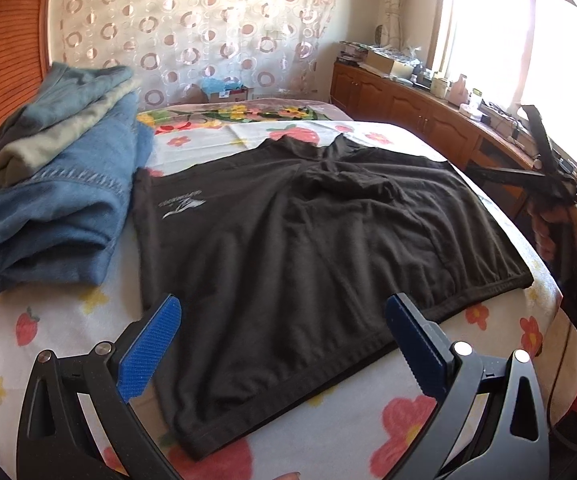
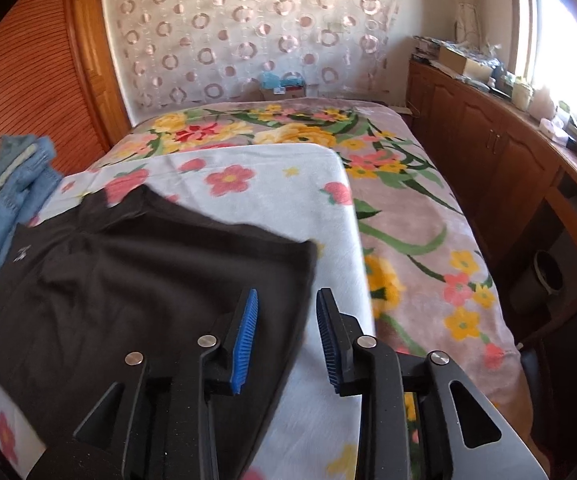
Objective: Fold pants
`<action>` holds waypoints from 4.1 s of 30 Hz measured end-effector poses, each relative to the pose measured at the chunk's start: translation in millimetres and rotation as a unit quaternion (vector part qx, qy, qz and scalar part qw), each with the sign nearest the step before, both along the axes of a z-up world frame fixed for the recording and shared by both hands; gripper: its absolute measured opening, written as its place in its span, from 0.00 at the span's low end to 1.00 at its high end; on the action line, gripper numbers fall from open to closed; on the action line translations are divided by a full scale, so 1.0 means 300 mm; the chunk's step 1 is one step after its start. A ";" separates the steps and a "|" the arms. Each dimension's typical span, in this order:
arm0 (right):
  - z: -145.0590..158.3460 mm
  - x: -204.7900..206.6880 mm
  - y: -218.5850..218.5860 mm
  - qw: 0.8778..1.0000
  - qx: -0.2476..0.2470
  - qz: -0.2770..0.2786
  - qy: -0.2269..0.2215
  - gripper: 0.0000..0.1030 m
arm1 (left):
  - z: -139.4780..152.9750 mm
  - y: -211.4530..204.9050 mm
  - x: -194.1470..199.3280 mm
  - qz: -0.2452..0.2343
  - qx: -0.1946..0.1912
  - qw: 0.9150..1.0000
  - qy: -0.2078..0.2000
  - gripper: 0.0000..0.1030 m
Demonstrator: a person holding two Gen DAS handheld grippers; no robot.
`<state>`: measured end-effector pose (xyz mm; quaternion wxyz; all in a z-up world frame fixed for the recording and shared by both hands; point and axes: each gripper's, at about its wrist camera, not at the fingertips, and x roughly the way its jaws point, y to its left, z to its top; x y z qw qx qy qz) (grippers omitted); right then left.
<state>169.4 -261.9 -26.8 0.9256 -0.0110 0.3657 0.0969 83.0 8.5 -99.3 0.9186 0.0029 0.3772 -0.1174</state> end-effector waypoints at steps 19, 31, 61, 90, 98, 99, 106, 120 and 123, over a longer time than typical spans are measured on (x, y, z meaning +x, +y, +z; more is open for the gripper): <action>-0.037 -0.421 0.057 0.998 0.024 0.053 -0.035 0.55 | -0.013 0.155 -0.092 0.044 -0.015 0.999 0.008 0.93; -0.057 -0.408 0.152 0.996 0.010 0.080 -0.034 0.64 | -0.039 0.228 -0.124 0.068 -0.038 0.997 0.014 0.71; -0.106 -0.397 0.133 0.998 0.025 0.059 -0.020 0.66 | -0.010 0.113 -0.113 -0.003 -0.018 1.000 0.015 0.10; -0.081 -0.475 0.007 0.997 0.049 0.033 -0.047 0.66 | 0.261 -0.519 0.109 -0.187 0.006 0.982 -0.031 0.08; -0.084 -0.477 -0.010 0.997 0.052 0.029 -0.043 0.66 | 0.257 -0.525 0.089 -0.171 0.020 0.984 -0.039 0.12; -0.083 -0.476 -0.010 0.997 0.053 0.029 -0.043 0.66 | 0.256 -0.521 0.093 -0.169 0.019 0.985 -0.036 0.12; -0.081 -0.465 -0.003 0.997 0.050 0.035 -0.041 0.66 | 0.228 -0.465 0.110 -0.135 0.027 0.990 -0.038 0.48; -0.087 -0.437 0.072 0.996 0.049 0.060 -0.041 0.66 | 0.139 -0.313 0.108 -0.092 0.014 0.996 -0.014 0.82; -0.084 -0.430 0.103 0.995 0.051 0.073 -0.047 0.66 | 0.115 -0.283 0.096 -0.083 0.022 0.996 -0.008 0.82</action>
